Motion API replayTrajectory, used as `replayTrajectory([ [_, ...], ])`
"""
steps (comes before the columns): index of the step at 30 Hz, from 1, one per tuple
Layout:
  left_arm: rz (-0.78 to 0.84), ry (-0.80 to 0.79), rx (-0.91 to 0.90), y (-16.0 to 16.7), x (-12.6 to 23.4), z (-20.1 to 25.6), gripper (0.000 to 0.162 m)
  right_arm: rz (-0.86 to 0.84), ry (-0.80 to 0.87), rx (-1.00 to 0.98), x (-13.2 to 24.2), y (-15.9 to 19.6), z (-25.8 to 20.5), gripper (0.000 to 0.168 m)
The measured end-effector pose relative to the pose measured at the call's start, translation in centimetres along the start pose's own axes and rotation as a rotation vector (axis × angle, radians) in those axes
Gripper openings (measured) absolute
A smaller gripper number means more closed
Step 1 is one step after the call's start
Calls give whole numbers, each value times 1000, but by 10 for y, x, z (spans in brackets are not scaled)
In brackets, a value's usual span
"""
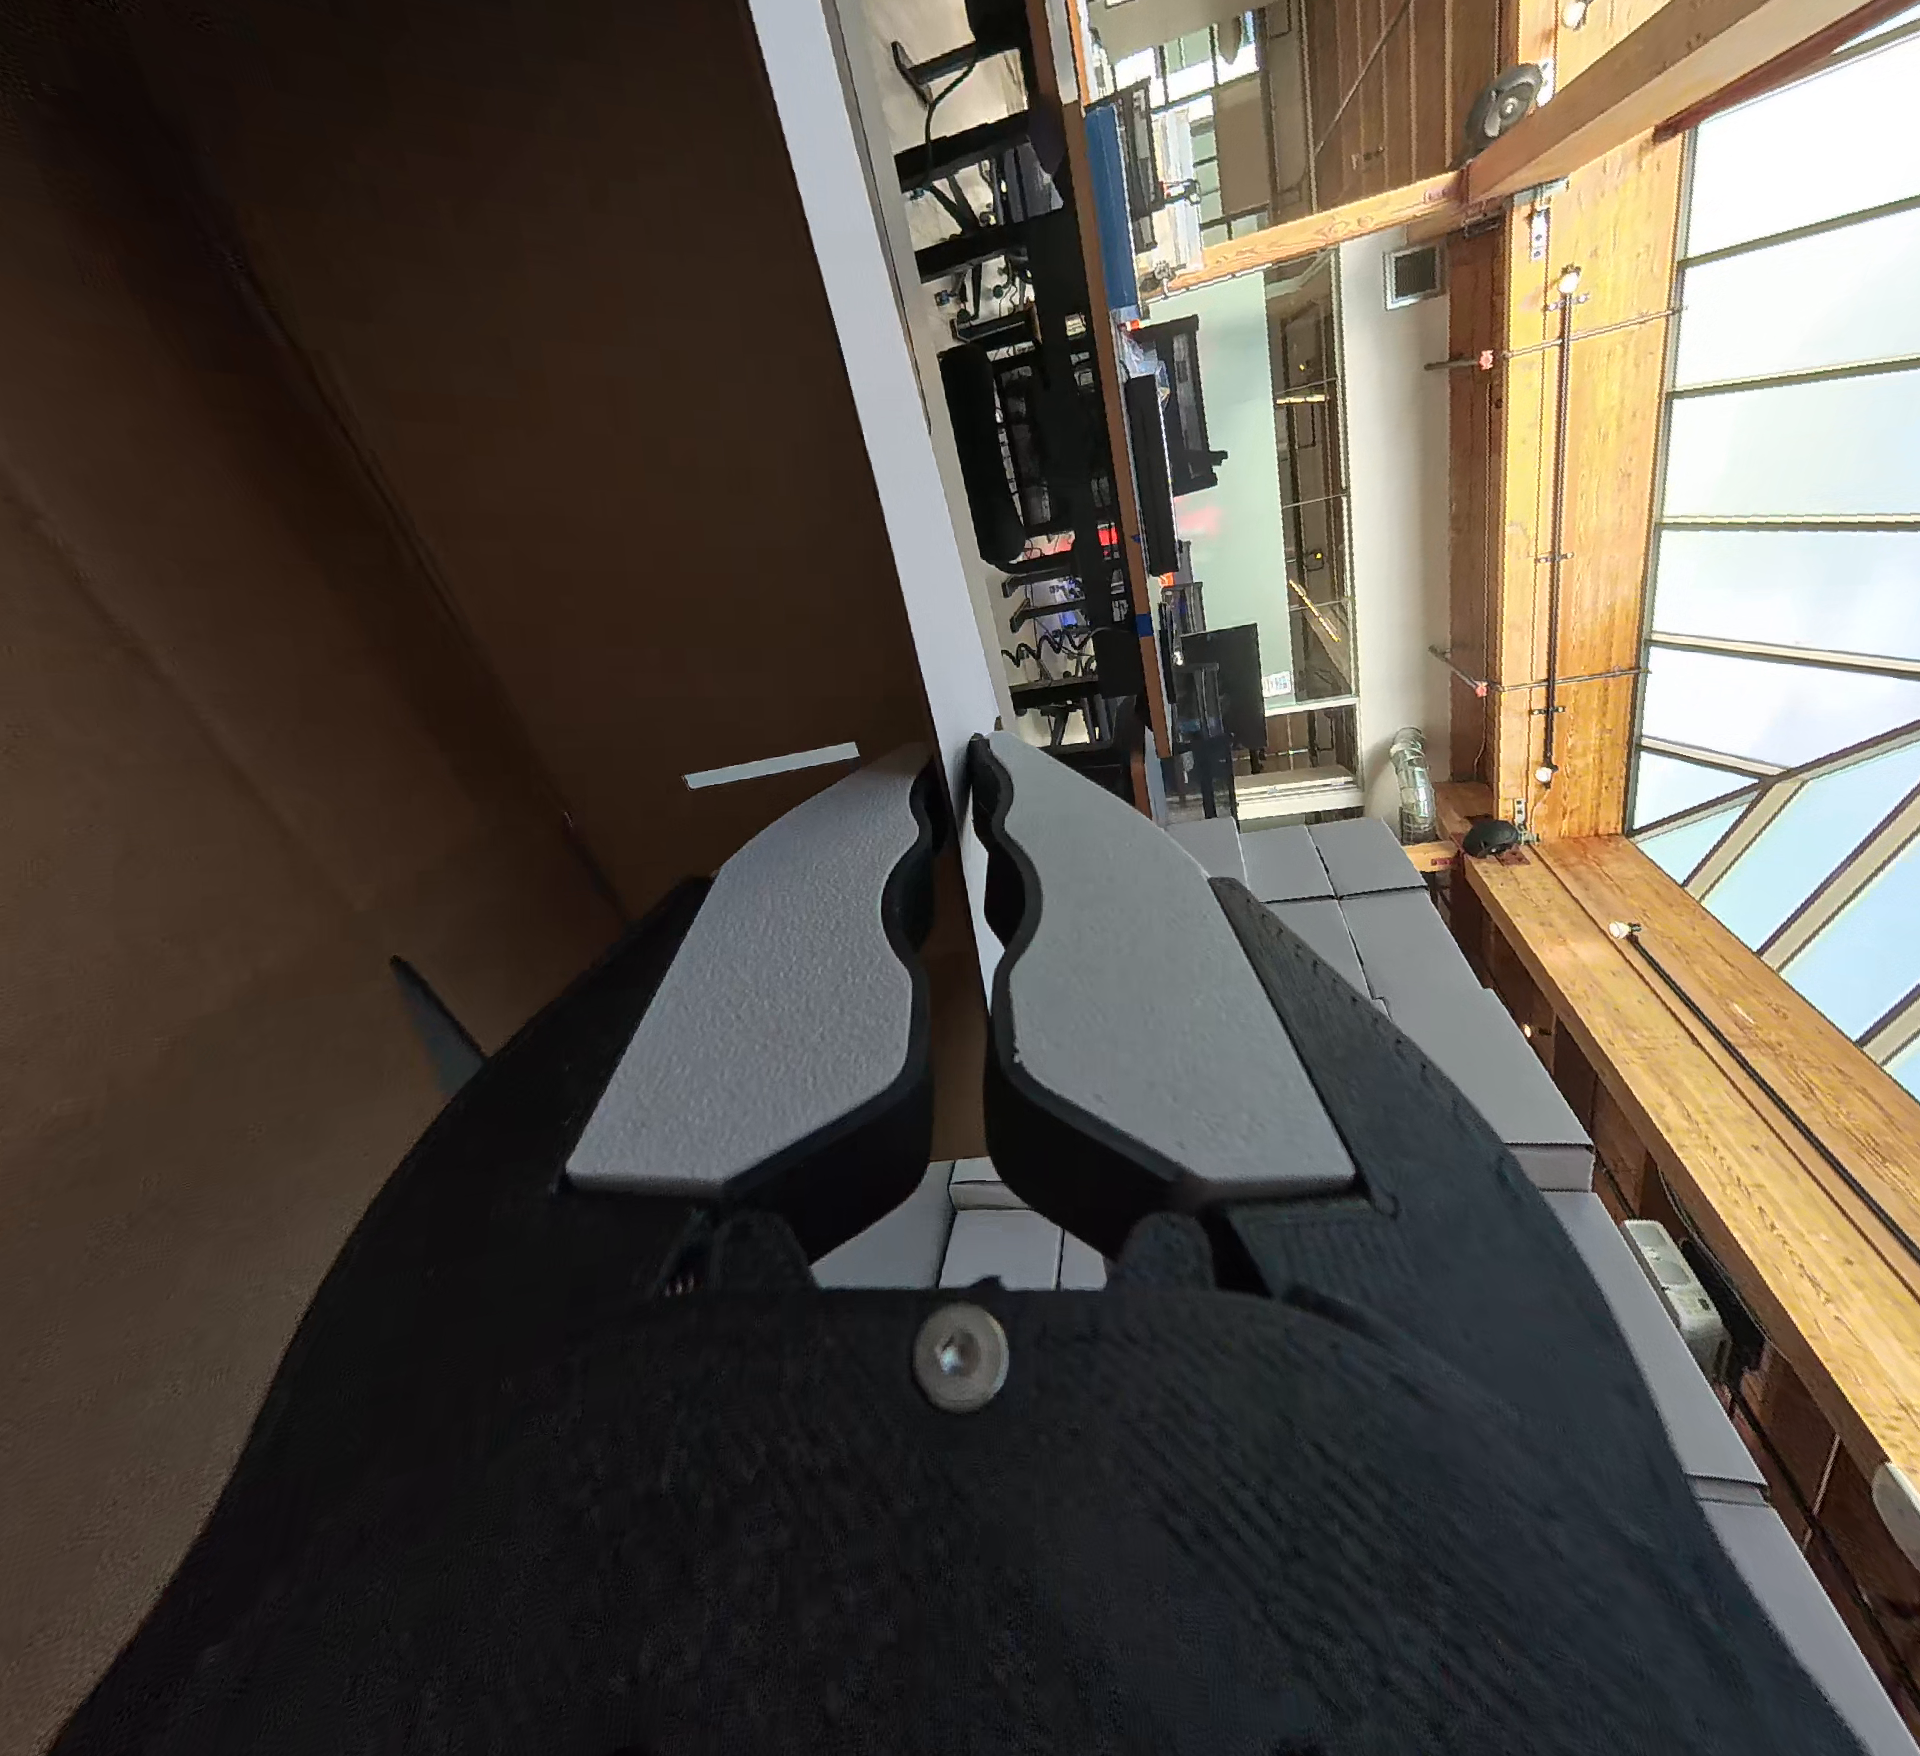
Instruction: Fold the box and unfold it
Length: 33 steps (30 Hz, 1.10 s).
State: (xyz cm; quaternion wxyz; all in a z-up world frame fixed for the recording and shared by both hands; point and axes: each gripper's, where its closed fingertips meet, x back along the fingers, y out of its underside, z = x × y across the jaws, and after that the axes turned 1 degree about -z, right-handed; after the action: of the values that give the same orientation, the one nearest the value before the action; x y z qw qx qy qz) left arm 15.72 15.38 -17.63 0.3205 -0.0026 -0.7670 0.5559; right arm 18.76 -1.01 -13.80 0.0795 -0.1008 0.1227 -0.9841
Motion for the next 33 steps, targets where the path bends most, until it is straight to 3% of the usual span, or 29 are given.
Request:
replayTrajectory([
  [7,64,418,36,4,18,12,13,26,7,37,2,0,-1,4],
  [18,131,615,-43,3,25,21,12,37,-10,51,2,1,0,4],
  [20,142,661,-30,5,30,26,24,42,-9,54,2,0,0,4],
  [25,157,626,-44,6,27,28,19,35,-15,63,1,0,0,3],
  [33,117,427,-181,3,18,37,21,53,-38,129,6,-1,-1,4],
])
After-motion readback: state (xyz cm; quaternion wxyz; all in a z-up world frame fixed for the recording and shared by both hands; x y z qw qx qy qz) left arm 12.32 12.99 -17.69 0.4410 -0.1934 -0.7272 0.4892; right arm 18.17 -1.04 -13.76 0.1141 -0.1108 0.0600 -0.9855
